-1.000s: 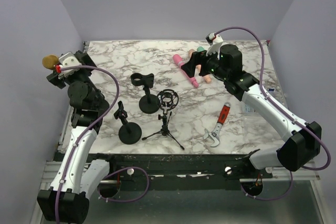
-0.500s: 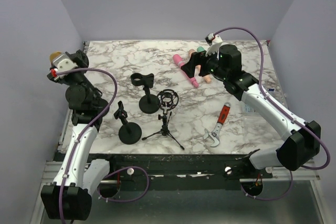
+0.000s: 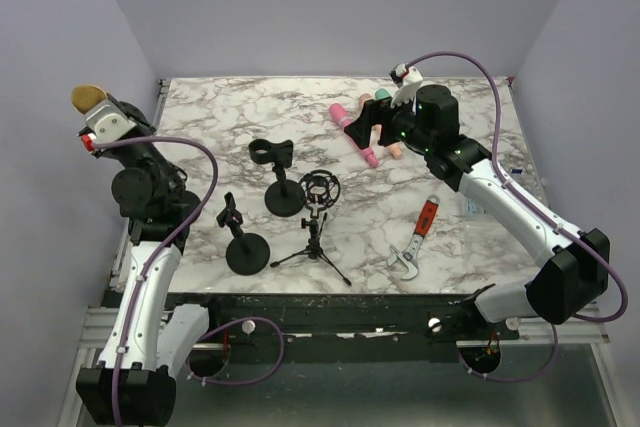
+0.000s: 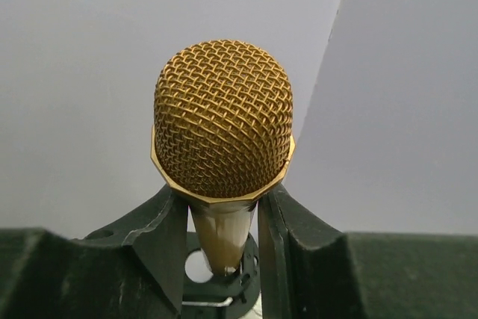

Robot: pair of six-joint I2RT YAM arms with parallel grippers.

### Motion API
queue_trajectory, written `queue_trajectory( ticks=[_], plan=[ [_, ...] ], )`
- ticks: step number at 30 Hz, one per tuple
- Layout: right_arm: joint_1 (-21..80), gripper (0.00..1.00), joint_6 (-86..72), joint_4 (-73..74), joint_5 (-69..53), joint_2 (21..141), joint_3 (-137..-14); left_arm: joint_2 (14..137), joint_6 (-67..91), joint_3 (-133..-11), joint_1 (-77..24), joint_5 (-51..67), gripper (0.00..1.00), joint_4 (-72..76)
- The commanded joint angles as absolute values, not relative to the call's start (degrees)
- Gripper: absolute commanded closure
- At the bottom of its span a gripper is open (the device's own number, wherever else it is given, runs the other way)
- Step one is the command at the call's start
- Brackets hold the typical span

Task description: Remove the microphone from the stand

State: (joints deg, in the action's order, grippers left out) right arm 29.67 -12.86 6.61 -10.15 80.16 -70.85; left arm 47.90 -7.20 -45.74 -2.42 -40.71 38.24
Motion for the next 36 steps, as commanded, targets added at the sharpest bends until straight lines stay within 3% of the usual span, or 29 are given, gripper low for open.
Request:
queue_trajectory(
  ticks=[1, 12, 16, 21, 29, 36],
  plan=[
    [30.0, 0.04, -12.8, 7.5, -10.7, 80.1, -71.6, 45.8, -5.9, -51.4, -2.2, -37.6, 1.0, 35.5],
    [30.0, 0.04, -13.2, 7.4, -11.0, 79.6, -71.5, 40.9, 5.7, -61.1, -2.2, -30.3, 1.0, 16.5],
    [30.0, 0.04, -13.9, 7.2, -11.9, 79.4, -71.5, 38.7, 12.8, -64.3, -2.2, -19.0, 1.0, 8.0],
    [30.0, 0.04, -16.5, 6.1, -14.8, 78.2, -70.3, 37.8, 21.7, -64.5, -2.2, 5.4, 1.0, 4.9],
    [30.1, 0.04, -25.5, -6.2, -33.6, 75.3, -65.7, 44.7, 42.2, -60.7, -2.1, 45.8, 1.0, 22.7],
    [31.8, 0.04, -44.3, -37.5, -56.9, 78.3, -59.9, 51.3, 59.6, -55.9, -4.8, 62.6, 1.0, 46.5]
  ],
)
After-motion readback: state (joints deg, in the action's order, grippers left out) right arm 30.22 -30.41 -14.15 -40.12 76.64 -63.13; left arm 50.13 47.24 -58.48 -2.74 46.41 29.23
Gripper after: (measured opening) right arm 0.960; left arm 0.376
